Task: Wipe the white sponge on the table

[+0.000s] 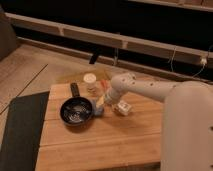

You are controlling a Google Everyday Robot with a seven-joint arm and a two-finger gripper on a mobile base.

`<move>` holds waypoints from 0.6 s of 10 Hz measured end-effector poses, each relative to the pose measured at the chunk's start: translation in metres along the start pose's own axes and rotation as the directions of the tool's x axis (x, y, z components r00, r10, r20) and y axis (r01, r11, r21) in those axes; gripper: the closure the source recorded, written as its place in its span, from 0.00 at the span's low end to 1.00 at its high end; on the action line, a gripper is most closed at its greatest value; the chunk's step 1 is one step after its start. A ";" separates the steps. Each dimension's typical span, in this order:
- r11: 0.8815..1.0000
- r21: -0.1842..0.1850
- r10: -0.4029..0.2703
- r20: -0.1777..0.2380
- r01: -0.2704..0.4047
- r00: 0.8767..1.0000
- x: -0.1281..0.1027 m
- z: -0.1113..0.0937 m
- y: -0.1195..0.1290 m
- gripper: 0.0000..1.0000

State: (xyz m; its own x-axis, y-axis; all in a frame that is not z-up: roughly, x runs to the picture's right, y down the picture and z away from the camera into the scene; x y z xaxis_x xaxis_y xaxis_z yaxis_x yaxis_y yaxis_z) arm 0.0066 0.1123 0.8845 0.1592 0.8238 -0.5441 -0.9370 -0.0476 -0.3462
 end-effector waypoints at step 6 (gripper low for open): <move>0.999 0.041 -0.011 -0.061 0.013 0.998 -0.005 0.011 0.004 0.35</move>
State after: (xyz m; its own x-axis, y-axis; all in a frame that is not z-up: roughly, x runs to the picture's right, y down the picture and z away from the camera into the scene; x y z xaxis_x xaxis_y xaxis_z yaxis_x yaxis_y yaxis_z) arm -0.0012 0.1145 0.8938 0.1876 0.7884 -0.5858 -0.9469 -0.0134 -0.3214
